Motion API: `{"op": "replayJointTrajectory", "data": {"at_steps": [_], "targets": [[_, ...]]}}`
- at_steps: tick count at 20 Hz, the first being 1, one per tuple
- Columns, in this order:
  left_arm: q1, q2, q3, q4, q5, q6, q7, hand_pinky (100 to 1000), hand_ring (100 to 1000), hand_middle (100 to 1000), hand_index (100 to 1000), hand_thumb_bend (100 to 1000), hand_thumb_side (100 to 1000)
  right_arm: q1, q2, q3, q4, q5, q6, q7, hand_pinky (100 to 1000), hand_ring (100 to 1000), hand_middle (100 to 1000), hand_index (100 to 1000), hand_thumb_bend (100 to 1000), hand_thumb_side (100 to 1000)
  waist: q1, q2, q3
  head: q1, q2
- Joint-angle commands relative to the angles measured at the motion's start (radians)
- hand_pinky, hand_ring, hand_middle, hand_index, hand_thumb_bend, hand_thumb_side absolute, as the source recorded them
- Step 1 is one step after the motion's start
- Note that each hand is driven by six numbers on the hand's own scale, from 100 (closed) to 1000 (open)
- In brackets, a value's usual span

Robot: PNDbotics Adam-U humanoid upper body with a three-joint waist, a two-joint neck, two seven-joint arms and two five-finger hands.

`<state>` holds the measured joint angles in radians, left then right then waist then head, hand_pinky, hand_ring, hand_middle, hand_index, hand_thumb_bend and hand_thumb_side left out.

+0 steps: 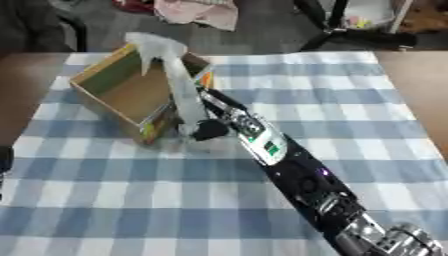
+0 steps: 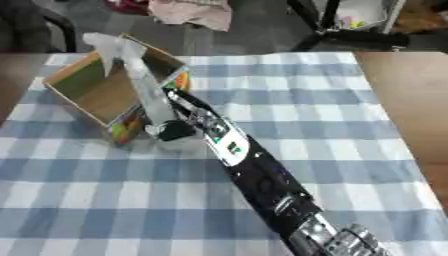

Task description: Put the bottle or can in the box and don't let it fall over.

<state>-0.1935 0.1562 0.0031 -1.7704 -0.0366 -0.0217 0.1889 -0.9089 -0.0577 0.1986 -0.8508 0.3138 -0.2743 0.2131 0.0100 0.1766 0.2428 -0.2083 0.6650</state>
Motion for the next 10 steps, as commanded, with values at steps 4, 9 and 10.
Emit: {"op": "replayJointTrajectory", "data": {"at_steps": [4,9,10], "targets": [[-0.009,0.004,0.003,-0.019,0.004,-0.002,0.000,1000,1000,1000,976,772,634,-0.005,-0.004,-0.011,-0.005,0.020,0.018,-0.092,885,650,342,444,100,100,0.001,-0.014,-0.003,0.002,-0.015],[-0.006,0.006,0.011,-0.020,0.003,-0.002,0.007,1000,1000,1000,976,771,636,-0.009,-0.032,-0.015,-0.020,-0.020,0.042,-0.163,865,576,271,393,100,100,0.001,-0.015,-0.010,0.008,-0.012],[-0.005,0.007,0.012,-0.020,0.003,-0.002,0.009,1000,1000,1000,976,771,636,-0.011,-0.039,-0.015,-0.025,-0.032,0.048,-0.167,863,575,267,390,100,100,0.001,-0.016,-0.012,0.009,-0.010]]}}
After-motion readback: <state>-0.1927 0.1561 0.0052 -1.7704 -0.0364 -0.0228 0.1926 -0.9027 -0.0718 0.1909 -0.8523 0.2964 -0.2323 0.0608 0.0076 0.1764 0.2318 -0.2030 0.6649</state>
